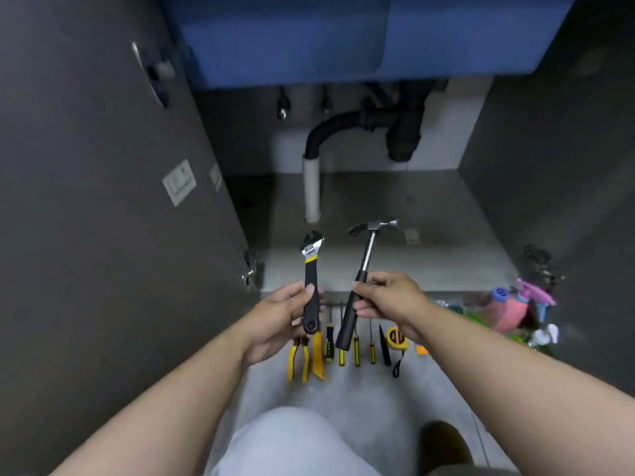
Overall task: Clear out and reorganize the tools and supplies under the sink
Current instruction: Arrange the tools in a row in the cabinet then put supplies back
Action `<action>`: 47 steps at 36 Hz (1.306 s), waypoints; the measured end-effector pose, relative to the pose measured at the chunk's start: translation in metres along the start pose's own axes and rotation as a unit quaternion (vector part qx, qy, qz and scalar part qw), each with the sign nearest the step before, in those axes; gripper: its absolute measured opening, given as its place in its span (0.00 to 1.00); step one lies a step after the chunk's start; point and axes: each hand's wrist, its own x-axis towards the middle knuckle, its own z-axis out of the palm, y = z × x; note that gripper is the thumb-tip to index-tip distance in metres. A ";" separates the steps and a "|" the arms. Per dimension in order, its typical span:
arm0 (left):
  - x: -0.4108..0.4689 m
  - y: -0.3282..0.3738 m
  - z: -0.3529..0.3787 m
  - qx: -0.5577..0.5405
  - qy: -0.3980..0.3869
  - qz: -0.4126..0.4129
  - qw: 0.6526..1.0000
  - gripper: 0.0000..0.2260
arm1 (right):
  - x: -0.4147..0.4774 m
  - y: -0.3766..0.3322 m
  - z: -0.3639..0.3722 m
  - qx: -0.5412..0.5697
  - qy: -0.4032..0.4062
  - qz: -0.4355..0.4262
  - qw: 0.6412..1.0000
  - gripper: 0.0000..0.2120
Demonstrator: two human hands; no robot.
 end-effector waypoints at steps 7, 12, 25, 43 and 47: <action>-0.050 0.093 0.080 0.055 -0.111 0.053 0.991 0.08 | -0.067 -0.082 -0.006 0.027 0.050 -0.115 0.992 0.06; -0.076 0.115 0.129 0.154 -0.028 0.130 0.979 0.11 | -0.113 -0.115 -0.008 -0.008 0.076 -0.153 0.985 0.13; -0.122 0.112 0.167 0.256 0.095 0.217 0.937 0.12 | -0.169 -0.108 -0.008 0.124 0.035 -0.119 0.984 0.06; 0.006 0.088 0.035 0.385 0.288 0.073 0.874 0.16 | -0.031 -0.076 -0.026 0.008 0.063 0.001 0.998 0.10; 0.066 0.063 -0.001 0.423 0.299 0.026 0.855 0.14 | 0.024 -0.058 -0.030 -0.090 0.052 0.012 0.994 0.11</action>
